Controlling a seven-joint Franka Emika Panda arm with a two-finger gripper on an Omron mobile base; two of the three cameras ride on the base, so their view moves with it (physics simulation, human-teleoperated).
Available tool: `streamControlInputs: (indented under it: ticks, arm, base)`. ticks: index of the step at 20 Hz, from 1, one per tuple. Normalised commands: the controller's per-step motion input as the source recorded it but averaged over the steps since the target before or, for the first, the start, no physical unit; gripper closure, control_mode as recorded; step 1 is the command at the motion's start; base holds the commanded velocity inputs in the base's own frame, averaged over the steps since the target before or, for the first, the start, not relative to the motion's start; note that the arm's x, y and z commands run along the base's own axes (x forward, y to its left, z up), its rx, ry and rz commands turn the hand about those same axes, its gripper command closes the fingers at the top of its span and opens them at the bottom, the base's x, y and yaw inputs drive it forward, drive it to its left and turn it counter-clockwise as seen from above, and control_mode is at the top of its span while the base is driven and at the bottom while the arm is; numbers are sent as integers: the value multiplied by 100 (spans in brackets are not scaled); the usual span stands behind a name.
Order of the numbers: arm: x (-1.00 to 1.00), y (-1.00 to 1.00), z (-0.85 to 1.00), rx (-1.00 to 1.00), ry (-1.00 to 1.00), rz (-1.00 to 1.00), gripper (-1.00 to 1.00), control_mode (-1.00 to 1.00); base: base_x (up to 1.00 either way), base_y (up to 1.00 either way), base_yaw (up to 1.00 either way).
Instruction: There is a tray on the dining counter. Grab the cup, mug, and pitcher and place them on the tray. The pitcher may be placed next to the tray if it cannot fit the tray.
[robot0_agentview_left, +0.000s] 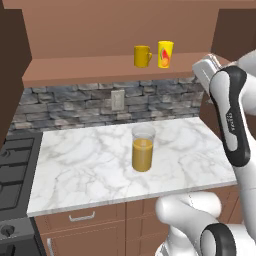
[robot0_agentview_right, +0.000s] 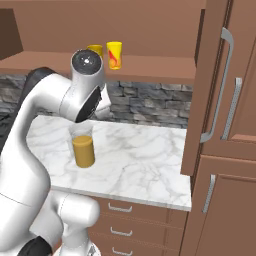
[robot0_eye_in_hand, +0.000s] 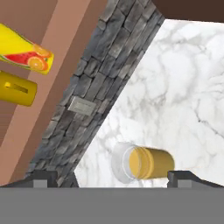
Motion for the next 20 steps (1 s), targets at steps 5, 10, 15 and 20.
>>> streamControlInputs:
  ticks: [5, 10, 15, 20]
  arm:
    - [7, -6, 39, 15, -8, 0, -100, -100]
    - [18, 0, 35, 15, -9, 0, -100, -100]
    - [24, 0, 38, 12, -4, 0, -100, -100]
    - [42, 0, 37, 9, 0, 0, -100, -100]
  base:
    - [0, 0, 0]
    - [0, 0, 0]
    - [0, 0, 0]
    - [0, 0, 0]
